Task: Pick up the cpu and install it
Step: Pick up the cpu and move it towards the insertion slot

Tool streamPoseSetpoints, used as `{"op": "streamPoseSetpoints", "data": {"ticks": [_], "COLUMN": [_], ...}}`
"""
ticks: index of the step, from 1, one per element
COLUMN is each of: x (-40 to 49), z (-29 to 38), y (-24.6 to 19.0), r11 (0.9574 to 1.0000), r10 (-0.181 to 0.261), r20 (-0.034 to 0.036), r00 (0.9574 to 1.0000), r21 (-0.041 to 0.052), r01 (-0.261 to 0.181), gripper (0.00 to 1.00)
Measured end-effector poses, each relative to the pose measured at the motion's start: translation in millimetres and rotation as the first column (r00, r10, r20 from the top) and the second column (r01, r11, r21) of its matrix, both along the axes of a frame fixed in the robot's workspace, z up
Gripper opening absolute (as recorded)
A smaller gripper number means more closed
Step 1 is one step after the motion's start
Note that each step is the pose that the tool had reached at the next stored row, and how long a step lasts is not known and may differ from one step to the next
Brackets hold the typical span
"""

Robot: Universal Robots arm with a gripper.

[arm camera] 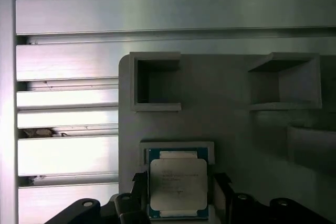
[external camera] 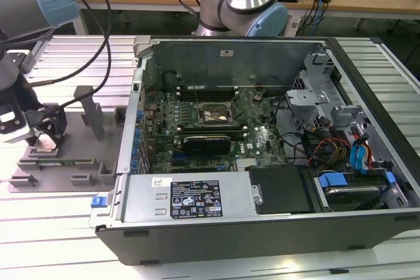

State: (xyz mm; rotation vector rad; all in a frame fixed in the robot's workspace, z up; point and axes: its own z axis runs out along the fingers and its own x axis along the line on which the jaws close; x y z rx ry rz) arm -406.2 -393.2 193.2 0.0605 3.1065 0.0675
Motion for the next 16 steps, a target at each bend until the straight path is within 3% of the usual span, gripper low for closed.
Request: {"op": "streamPoseSetpoints", "data": {"ticks": [14,15,16], "x": [0.0,0.0,0.0], "z": [-4.4,-4.4,-4.4], "y": [1.0,1.0,1.0], "r11": [1.0,1.0,1.0], "r10": [0.0,0.0,0.0], "r20": [-0.0002,-0.0002,-0.0001], "r00": [1.0,1.0,1.0], "r21": [-0.0001,-0.0001,-0.0001], "r01": [0.0,0.0,0.0], "gripper": [0.6,0.54,0.54]}}
